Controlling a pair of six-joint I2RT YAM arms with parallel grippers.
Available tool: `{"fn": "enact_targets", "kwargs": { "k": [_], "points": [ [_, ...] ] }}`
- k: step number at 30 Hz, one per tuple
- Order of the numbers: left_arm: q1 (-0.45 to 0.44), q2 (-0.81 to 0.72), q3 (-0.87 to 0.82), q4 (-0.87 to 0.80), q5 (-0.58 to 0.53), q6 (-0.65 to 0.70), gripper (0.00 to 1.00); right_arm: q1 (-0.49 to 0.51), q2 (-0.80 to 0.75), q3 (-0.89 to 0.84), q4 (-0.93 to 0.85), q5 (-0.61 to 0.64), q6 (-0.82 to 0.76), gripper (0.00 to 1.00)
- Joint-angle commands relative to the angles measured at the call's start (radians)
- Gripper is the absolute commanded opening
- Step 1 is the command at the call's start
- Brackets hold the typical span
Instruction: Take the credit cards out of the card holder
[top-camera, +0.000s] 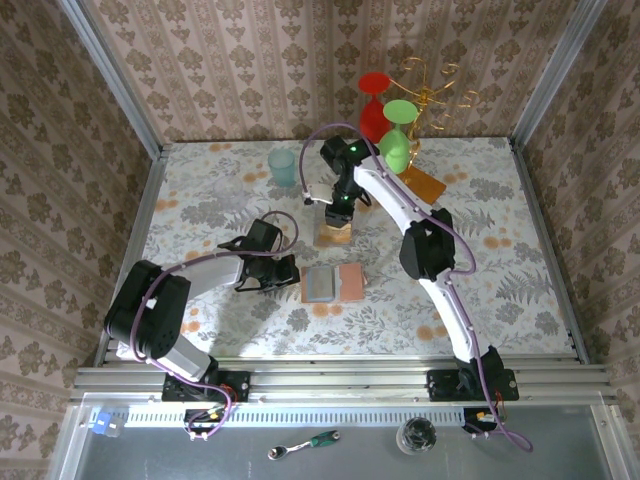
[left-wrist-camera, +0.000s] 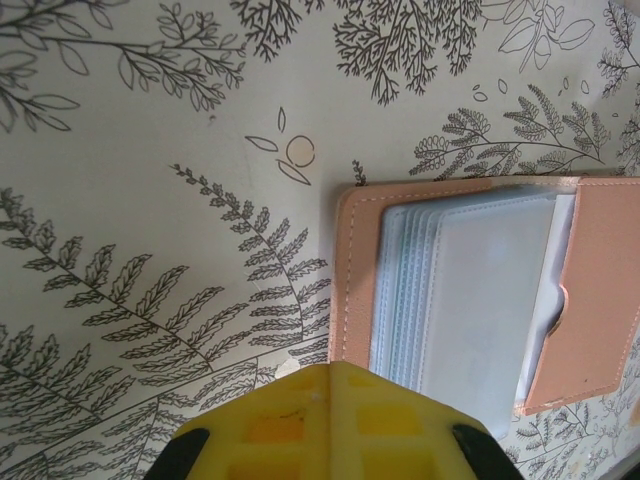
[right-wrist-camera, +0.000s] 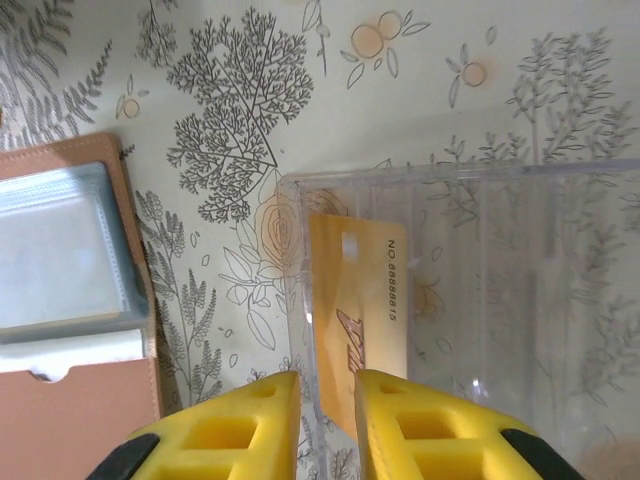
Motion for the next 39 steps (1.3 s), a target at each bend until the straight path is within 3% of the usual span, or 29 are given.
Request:
{"fn": "enact_targets", "kwargs": {
  "k": [1,12,24,31,39],
  "points": [
    [-0.006,0.019,0.028,0.013,0.008,0.008,0.01,-0.004,-0.087,-0.056,0.057,0.012,0.068,0.25],
    [-0.019,0.035,0.052,0.017,-0.004,0.013,0.01,0.009,-0.324,-0.501,0.399,0.016,0.326,0.26],
    [-0.028,0.010,0.042,0.014,-0.027,0.007,0.01,0.054,-0.614,-1.024,0.785,0.079,0.967,0.32],
    [-0.032,0.006,0.054,0.016,-0.026,0.010,0.01,0.090,-0.665,-1.114,0.755,0.057,1.347,0.29],
    [-0.047,0.004,0.069,0.004,-0.028,0.018,0.00,0.144,-0.733,-1.255,0.879,-0.033,1.484,0.31]
  ]
}}
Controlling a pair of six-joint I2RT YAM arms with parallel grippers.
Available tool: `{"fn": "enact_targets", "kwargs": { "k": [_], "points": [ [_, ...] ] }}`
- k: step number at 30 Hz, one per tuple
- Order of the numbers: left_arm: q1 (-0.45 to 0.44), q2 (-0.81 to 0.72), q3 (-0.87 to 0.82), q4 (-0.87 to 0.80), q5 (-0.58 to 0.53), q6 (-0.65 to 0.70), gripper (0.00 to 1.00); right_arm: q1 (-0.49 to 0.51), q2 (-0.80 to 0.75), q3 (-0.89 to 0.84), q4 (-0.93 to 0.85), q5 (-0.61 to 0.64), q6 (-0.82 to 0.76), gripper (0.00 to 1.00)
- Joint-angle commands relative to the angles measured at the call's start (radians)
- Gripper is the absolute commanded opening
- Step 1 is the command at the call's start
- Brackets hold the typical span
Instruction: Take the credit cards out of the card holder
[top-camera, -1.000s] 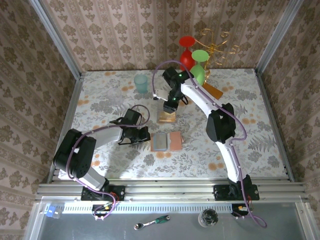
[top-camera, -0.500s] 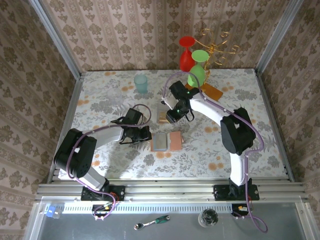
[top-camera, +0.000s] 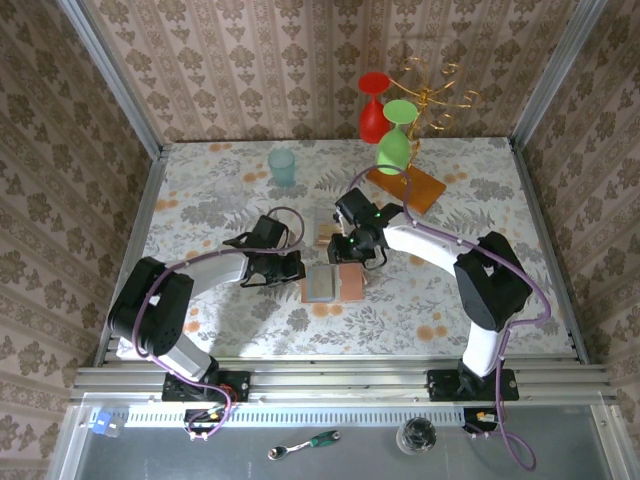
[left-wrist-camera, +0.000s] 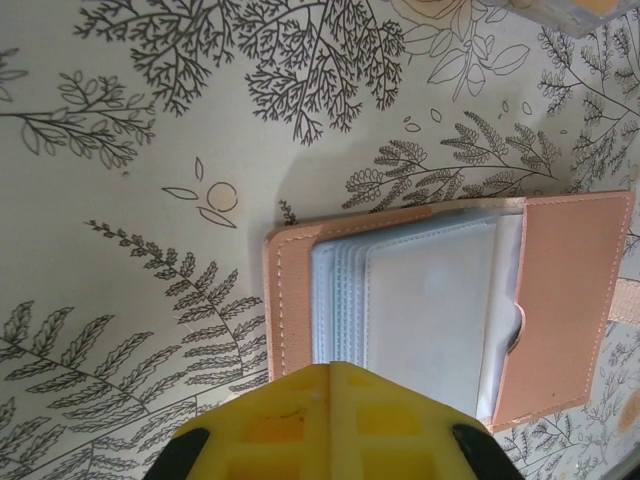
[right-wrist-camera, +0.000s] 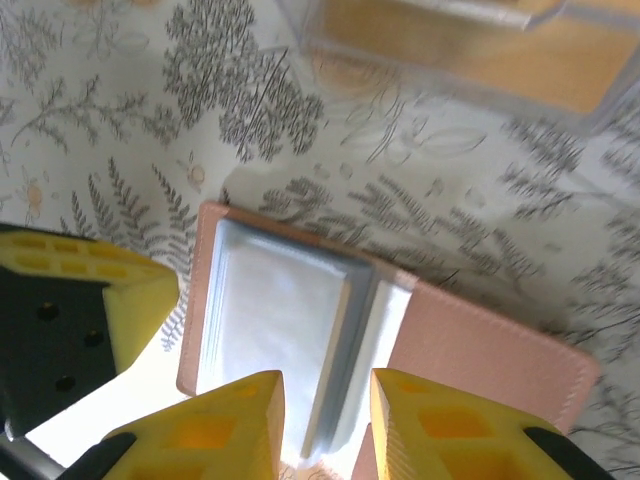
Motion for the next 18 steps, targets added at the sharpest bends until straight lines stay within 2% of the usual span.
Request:
{"fn": "enact_targets", "kwargs": {
  "k": [1,9,18],
  "points": [
    [-0.012,-0.015,0.024,-0.009,-0.009,0.018,0.00,0.010,-0.042,-0.038,0.075,-0.076,0.119,0.31],
    [-0.038,-0.020,0.016,-0.014,-0.010,0.016,0.00,0.018,-0.054,-0.125,0.189,-0.152,0.170,0.36],
    [-0.054,-0.033,-0.026,-0.011,-0.033,0.006,0.00,0.023,-0.040,-0.144,0.192,-0.161,0.178,0.37]
  ]
}}
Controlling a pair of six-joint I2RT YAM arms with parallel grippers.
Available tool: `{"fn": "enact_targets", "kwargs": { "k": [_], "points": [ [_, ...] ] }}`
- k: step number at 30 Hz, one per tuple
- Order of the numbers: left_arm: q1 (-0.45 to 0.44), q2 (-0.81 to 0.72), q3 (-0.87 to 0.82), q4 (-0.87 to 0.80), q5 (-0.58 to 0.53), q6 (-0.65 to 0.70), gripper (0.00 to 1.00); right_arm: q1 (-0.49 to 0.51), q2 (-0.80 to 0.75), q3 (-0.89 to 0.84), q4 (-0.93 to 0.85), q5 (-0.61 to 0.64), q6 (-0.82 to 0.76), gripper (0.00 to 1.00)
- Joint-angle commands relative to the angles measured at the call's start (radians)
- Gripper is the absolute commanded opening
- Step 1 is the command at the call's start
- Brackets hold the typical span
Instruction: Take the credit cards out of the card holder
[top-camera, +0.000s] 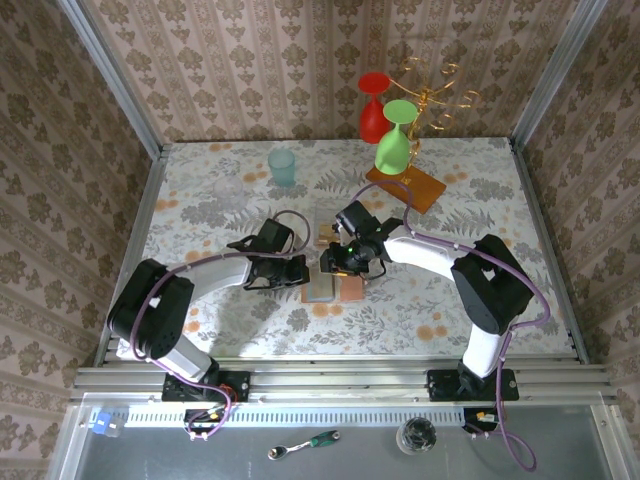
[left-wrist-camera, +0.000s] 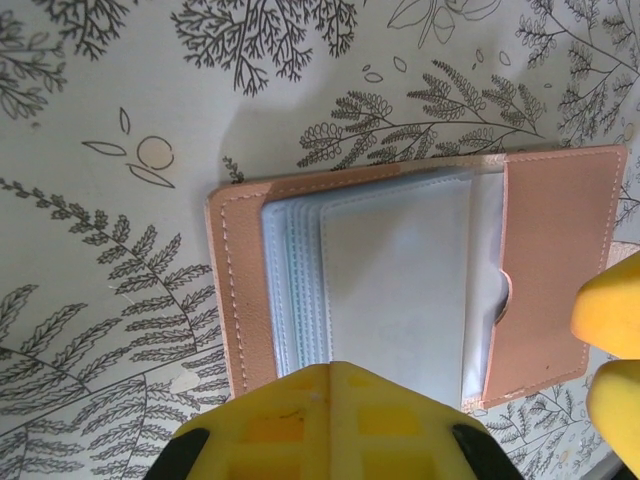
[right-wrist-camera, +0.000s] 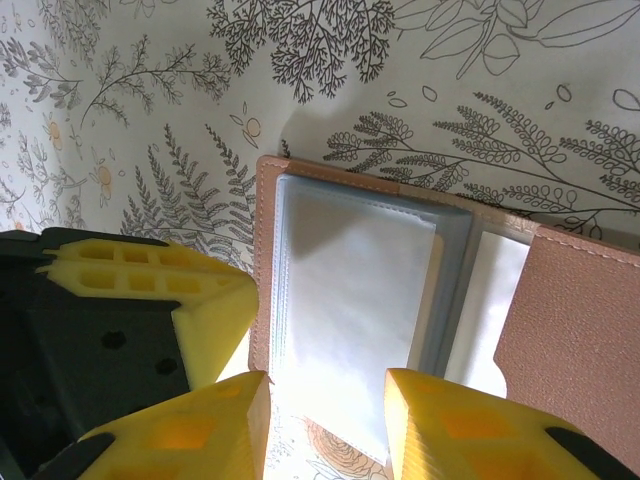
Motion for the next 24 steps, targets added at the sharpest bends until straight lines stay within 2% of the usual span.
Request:
{"fn": "enact_targets", "kwargs": {
  "k": [1,6,12,24],
  "points": [
    [-0.008,-0.023,-0.016,-0.022,-0.033,0.010,0.00,0.006,-0.023,-0.018,0.016,-0.027,0.022,0.38],
    [-0.010,-0.020,-0.017,-0.051,-0.071,0.018,0.00,0.012,-0.014,-0.025,0.033,-0.040,0.028,0.41],
    [-0.009,0.002,-0.031,-0.018,-0.052,0.012,0.00,0.018,0.003,-0.019,0.034,-0.050,0.038,0.43],
    [-0.010,0.033,-0.027,-0.027,-0.057,0.018,0.00,0.024,0.041,-0.024,0.081,-0.105,0.068,0.37]
  ]
}}
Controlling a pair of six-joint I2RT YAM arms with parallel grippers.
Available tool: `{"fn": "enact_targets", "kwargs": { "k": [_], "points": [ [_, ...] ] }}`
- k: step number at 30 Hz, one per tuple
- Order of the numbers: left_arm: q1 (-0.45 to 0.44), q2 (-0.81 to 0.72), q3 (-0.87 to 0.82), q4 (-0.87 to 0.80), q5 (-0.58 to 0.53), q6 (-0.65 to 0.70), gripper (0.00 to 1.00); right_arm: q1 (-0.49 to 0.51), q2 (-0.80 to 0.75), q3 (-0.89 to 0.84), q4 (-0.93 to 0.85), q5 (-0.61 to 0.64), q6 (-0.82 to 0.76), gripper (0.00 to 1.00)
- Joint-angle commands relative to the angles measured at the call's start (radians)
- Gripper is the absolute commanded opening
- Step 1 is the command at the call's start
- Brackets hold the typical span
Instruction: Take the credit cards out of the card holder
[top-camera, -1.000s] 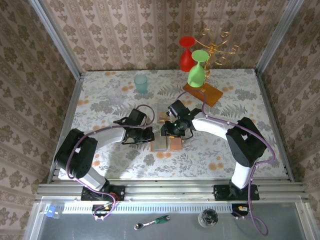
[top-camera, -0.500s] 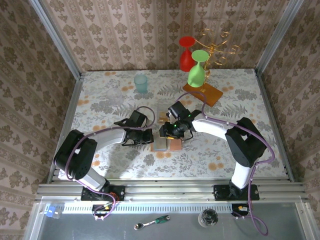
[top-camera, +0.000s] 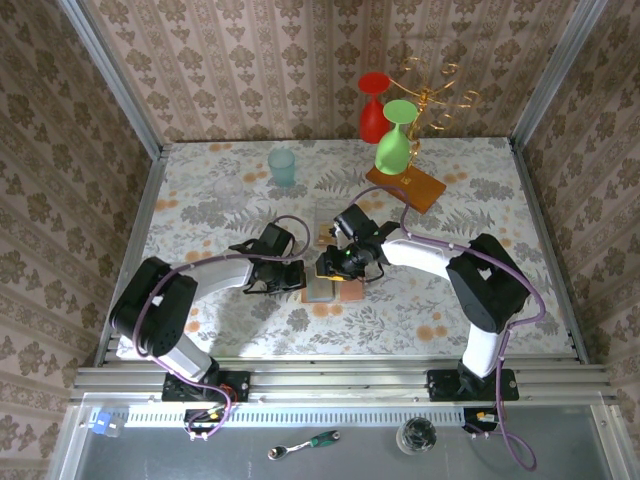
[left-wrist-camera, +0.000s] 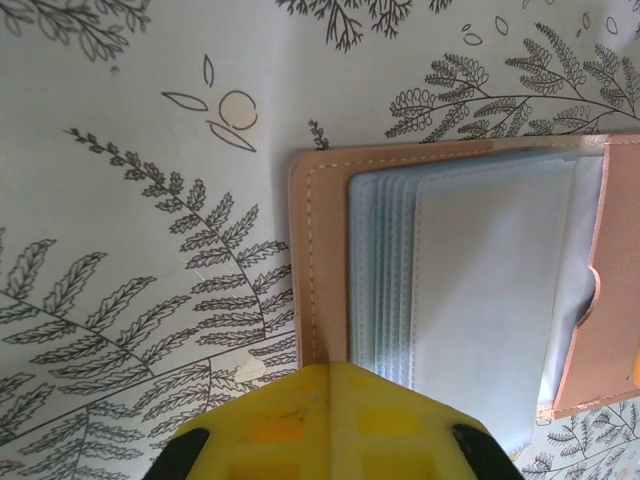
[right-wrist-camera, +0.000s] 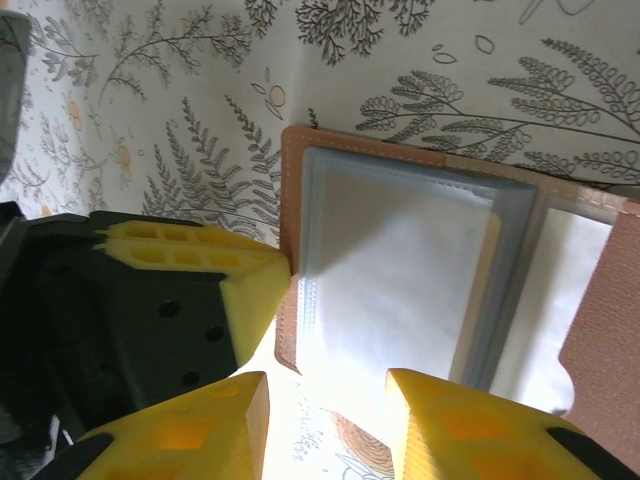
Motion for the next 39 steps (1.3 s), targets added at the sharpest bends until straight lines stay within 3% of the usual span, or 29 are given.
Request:
{"fn": "enact_targets", "kwargs": {
  "k": [1,22,39],
  "points": [
    [-0.005,0.019,-0.003,-0.011,-0.008,0.018,0.00,0.008,0.025,-0.005,0.028,-0.038,0.021,0.36],
    [-0.004,0.035,0.007,-0.025,-0.013,0.021,0.00,0.013,0.074,0.004,-0.022,-0.014,0.009,0.35],
    [-0.004,0.054,0.021,-0.045,-0.017,0.028,0.00,0.010,0.029,-0.009,-0.075,0.062,-0.014,0.35]
  ]
}}
